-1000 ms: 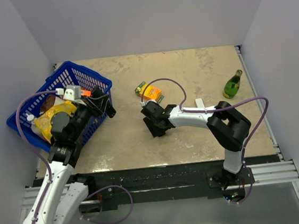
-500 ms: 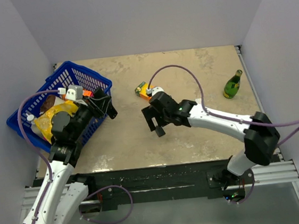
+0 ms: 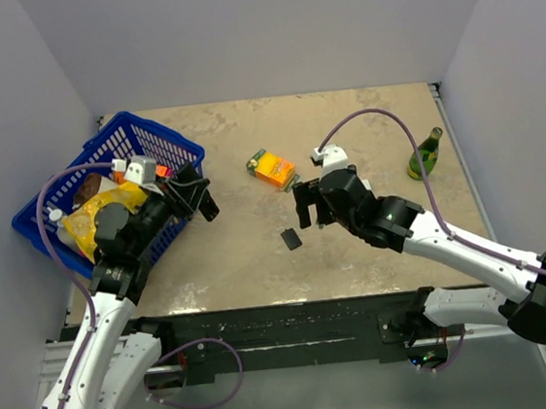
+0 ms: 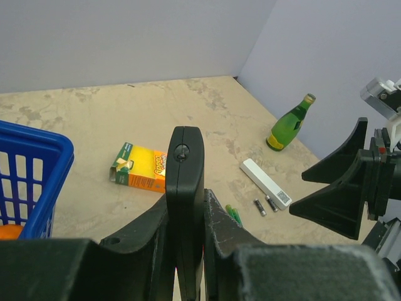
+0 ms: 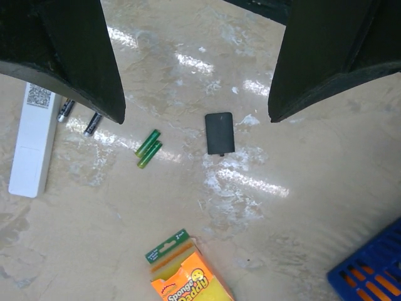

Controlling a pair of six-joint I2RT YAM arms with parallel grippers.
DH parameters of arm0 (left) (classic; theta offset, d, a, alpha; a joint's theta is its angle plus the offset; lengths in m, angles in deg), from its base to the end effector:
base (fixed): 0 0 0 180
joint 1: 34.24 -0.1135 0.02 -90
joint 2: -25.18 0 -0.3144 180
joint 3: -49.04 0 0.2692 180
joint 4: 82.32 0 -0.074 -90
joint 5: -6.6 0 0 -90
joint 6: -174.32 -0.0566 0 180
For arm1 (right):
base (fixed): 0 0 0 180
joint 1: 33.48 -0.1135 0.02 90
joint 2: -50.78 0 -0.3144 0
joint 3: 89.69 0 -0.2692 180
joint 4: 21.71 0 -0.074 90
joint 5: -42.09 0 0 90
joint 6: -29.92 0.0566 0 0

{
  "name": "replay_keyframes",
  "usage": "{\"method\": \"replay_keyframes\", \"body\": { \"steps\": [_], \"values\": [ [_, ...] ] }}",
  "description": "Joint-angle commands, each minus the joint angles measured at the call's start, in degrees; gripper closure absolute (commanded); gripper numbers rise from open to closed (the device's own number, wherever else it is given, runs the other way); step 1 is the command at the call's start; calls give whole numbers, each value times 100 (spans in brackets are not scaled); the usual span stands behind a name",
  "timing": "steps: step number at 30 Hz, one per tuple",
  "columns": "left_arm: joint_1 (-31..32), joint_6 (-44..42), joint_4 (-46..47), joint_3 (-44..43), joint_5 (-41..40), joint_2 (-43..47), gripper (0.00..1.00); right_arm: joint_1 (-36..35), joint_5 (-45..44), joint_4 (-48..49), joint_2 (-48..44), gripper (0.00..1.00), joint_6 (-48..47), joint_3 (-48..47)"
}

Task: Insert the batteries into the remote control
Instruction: Pick up the battery from the center of the board.

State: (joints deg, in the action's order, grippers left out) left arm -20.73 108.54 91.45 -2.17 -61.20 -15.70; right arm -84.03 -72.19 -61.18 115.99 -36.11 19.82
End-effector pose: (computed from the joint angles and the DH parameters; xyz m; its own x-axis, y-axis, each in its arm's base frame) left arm 0.1634 -0.0613 0.3766 -0.1757 -0.3484 -0.9207 0.5600 0.7339 -0.3846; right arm 0.1833 0.1861 0.3531 -0.5244 -0.0545 -0.8497 -0.3006 0.9455 0.1249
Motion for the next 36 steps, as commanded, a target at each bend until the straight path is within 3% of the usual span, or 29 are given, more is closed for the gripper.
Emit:
{"method": "replay_keyframes", "body": {
  "steps": [1, 5, 10, 19, 24, 25, 26, 31, 36],
  "values": [
    [-7, -138, 134, -26, 259, 28, 100, 36, -446, -205, -79, 2, -296, 83],
    [-7, -190, 47, -35, 259, 63, 100, 176, -439, -365, 141, 11, -629, 56],
    [-25, -208, 3, -61, 294, 19, 100, 667, 298, -215, 378, 11, -894, 127],
    [-139, -129, 64, -43, 487, -121, 100, 1520, 643, -101, 826, 13, -543, 372],
    [-200, -76, 143, -8, 628, -166, 100, 1846, 643, -153, 1090, 24, -253, 434],
    [-209, -67, 152, -8, 645, -174, 100, 1925, 600, -171, 1134, 35, -235, 434],
    [-209, -59, 169, 0, 663, -166, 100, 1960, 564, -189, 1221, 38, -208, 426],
    [-209, -67, 248, 27, 812, -174, 100, 2127, 494, -241, 1398, 47, -112, 408],
    [-209, 38, 547, 132, 1216, -262, 100, 2321, 520, -198, 1459, 49, 3, 539]
  ]
}}
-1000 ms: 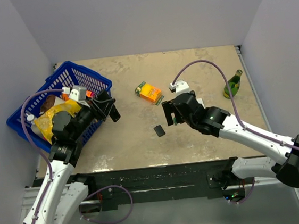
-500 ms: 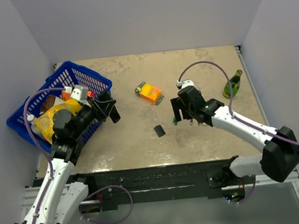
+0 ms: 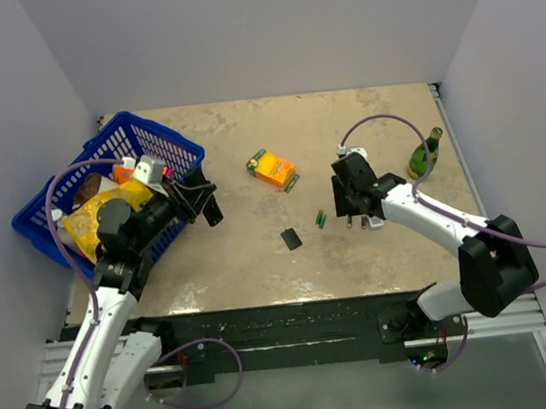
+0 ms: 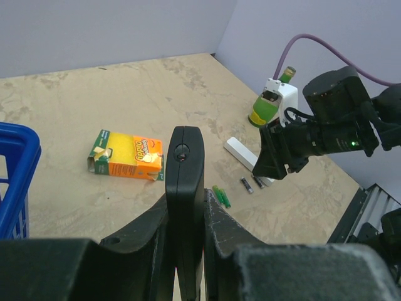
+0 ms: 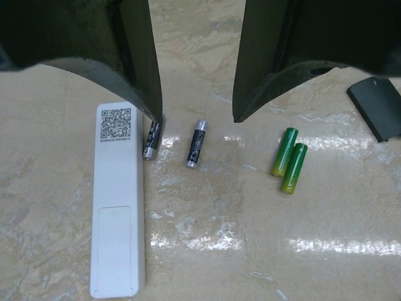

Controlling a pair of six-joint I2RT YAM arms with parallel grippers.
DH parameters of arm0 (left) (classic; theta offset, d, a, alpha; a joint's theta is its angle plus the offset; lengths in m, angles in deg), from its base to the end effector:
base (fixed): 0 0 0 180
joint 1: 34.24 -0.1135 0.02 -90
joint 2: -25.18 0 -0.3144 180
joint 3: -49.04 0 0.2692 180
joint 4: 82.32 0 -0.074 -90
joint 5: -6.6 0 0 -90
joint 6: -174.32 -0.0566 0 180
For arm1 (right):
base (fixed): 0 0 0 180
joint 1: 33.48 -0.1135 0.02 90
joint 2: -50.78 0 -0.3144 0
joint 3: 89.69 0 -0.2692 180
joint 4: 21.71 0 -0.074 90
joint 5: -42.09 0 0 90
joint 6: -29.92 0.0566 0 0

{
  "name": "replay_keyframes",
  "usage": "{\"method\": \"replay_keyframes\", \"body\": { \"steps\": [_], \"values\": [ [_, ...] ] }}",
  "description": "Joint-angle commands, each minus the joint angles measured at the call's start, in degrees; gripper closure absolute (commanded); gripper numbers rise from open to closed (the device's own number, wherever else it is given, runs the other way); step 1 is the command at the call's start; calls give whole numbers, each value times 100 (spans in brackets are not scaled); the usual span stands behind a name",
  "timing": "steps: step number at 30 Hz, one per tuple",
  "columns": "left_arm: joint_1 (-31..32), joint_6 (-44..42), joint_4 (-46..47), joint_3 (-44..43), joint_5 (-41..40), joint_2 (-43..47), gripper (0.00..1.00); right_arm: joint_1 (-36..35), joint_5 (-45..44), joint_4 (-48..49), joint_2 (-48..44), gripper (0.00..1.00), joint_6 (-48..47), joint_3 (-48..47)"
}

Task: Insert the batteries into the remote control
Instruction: Pick up the battery from the center of the board.

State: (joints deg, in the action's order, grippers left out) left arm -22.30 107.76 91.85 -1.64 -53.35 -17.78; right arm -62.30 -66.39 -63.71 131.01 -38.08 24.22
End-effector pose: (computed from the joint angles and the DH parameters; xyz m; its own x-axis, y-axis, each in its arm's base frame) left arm 0.1698 -0.0649 0.3680 -0.2364 -0.3019 -0.9235 0.6264 0.6793 -0.3824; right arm 0.2705 0.1283 0.2515 -0.7879 -0.0280 -0.6152 -0.0079 0.9993 -0.0353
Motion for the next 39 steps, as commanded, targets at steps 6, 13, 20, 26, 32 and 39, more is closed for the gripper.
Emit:
{"method": "replay_keyframes", "body": {
  "steps": [6, 13, 20, 26, 32, 39],
  "values": [
    [-52, 161, 587, 98, 476, -63, 100, 333, 28, 179, 212, 58, 165, 188],
    [-52, 143, 552, 97, 450, -37, 100, 438, -50, 293, 476, 70, 164, 179],
    [-52, 143, 543, 97, 432, -19, 100, 605, -51, 364, 626, 73, 138, 267],
    [-52, 152, 543, 98, 432, -19, 100, 737, 99, 460, 793, 75, 94, 285],
    [-52, 152, 534, 98, 432, -19, 100, 808, 134, 487, 898, 76, 76, 294],
    [-52, 152, 534, 98, 424, -28, 100, 843, 169, 504, 1021, 76, 77, 294]
  ]
}}
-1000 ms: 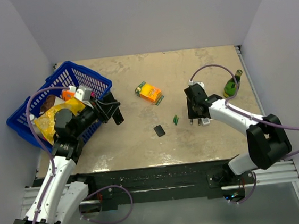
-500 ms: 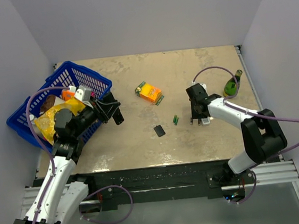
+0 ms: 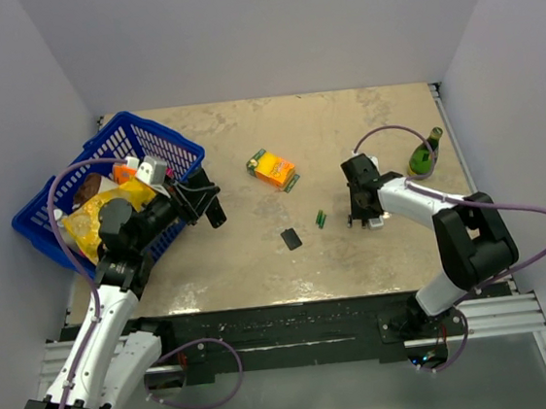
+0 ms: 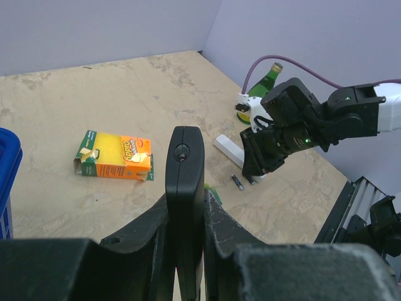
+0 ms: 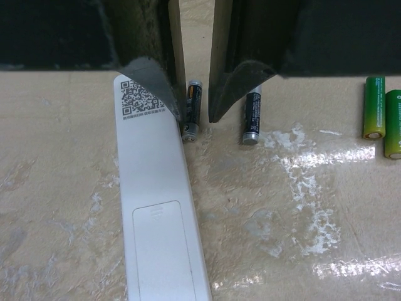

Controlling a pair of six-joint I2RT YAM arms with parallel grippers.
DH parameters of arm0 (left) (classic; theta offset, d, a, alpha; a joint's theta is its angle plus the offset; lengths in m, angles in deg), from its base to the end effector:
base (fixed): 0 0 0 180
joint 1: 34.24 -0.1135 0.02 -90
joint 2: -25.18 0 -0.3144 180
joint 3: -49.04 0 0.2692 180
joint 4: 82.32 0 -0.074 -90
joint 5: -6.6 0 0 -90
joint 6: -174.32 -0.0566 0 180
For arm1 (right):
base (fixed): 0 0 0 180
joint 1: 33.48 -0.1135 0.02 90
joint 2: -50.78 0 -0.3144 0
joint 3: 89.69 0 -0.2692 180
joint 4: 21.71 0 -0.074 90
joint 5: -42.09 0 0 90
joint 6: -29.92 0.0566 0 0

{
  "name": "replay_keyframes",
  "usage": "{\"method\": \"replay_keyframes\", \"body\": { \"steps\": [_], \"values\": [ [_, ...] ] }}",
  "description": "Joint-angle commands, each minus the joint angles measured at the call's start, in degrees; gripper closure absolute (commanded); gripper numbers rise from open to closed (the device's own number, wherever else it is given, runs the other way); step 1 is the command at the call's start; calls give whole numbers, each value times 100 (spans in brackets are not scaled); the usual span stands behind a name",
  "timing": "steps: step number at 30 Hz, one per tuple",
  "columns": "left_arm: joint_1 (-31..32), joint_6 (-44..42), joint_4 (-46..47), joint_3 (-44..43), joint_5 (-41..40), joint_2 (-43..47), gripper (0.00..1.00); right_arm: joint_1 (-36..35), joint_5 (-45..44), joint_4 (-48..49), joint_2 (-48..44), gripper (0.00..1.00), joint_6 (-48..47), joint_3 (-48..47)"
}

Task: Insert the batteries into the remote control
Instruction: Pick up the battery from the center of the board.

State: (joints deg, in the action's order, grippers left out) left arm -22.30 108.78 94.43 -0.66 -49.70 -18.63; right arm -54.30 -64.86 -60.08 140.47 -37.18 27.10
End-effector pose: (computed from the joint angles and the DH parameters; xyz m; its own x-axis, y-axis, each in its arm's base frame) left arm 0.1714 -0.0683 0.3644 -0.2548 -0.2982 -0.9199 0.6689 0.6326 -0.3904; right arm 0.2991 0.0961 0.1919 -0.8666 0.0687 -0.4942 0.1227 0.9894 -0.0777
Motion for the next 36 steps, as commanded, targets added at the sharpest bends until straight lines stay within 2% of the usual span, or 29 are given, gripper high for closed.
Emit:
{"method": "replay_keyframes", "body": {
  "steps": [1, 11, 17, 22, 26, 31, 36],
  "values": [
    [-52, 58, 276, -1, 67, 66, 100, 52, 25, 150, 101, 76, -4, 5],
    [-52, 49, 268, -1, 67, 57, 100, 96, 51, 212, 268, 77, -22, 40],
    [-52, 49, 276, -1, 85, 22, 100, 104, 174, 247, 303, 82, -101, -3],
    [-52, 49, 276, -1, 85, 31, 100, 104, 262, 221, 339, 97, -154, -21],
    [-52, 67, 285, 8, 111, 31, 100, 96, 350, 203, 67, 98, -189, 40],
    [-52, 198, 417, 34, 199, -31, 100, 87, 656, 290, -811, 100, -338, 93],
    [-52, 611, 750, 113, 278, -136, 100, -229, 930, 650, -1717, 100, -400, 111]
  ]
}}
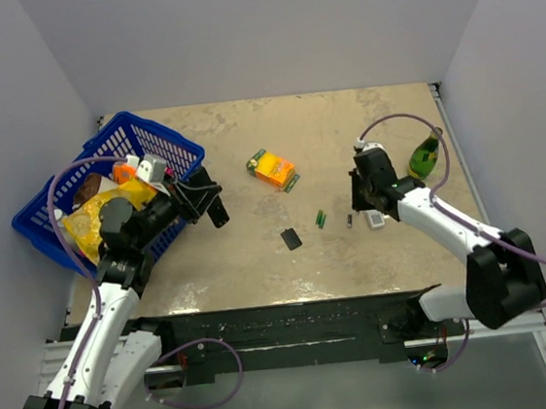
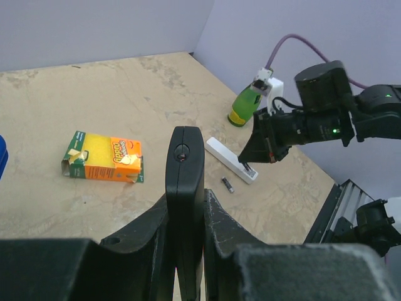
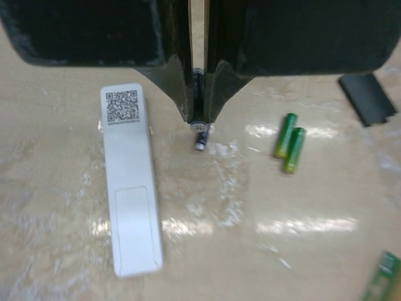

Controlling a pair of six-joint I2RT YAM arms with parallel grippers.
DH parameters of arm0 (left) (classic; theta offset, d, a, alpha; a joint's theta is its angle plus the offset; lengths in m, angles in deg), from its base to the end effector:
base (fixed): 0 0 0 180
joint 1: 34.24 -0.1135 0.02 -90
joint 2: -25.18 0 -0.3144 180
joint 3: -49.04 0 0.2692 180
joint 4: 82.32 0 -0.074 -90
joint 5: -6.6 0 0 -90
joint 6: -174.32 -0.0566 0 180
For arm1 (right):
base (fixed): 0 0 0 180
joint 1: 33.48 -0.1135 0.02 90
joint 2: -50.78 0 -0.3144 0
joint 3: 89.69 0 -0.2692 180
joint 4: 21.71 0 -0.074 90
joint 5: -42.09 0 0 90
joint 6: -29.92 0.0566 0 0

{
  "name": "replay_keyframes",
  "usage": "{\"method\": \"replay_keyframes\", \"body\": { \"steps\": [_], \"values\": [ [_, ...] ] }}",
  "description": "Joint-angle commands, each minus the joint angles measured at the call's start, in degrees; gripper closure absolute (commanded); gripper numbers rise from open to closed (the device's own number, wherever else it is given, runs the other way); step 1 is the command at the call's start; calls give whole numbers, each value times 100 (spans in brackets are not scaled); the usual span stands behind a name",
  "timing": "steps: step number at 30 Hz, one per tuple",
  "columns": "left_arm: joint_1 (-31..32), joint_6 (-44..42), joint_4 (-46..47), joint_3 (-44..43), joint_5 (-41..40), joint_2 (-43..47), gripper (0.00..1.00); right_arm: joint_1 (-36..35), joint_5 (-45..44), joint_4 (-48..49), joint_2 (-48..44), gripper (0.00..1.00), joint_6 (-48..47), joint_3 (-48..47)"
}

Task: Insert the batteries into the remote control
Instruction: Pick up the battery from the center of the board, then load the battery into the remote control.

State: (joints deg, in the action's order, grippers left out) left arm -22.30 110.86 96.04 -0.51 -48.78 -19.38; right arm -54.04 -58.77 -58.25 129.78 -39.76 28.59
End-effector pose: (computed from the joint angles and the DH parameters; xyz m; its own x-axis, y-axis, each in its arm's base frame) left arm 0.1739 -0.0696 0.3646 -0.2729 -0.3181 -0.9079 0.6743 0.6099 -0.4164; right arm 0.2786 0.0931 0.2376 -0.7923 0.0671 -0.6064 0.0367 0.9974 0.0624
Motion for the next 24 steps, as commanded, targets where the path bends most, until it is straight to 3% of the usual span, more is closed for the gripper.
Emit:
{"method": "replay_keyframes", "body": {
  "steps": [1, 5, 11, 17, 24],
  "values": [
    [-52, 491, 685, 142, 213, -114, 100, -386, 321, 555, -867, 100, -159, -55],
    [-43, 1079, 940, 177, 318, -325, 100, -1404, 74, 1299, -1273, 100, -186, -161],
    [-26, 2001, 1484, 581, -6, -317, 100, -2302, 303, 3012, -1616, 100, -423, 76],
    [272, 2636, 2021, 1038, -752, -378, 100, -2848, 891, 4384, -1546, 100, -783, 348],
    [686, 2549, 2496, 1144, -1440, -852, 100, -3068, 1498, 5336, -1046, 100, -1144, 446]
  ]
}}
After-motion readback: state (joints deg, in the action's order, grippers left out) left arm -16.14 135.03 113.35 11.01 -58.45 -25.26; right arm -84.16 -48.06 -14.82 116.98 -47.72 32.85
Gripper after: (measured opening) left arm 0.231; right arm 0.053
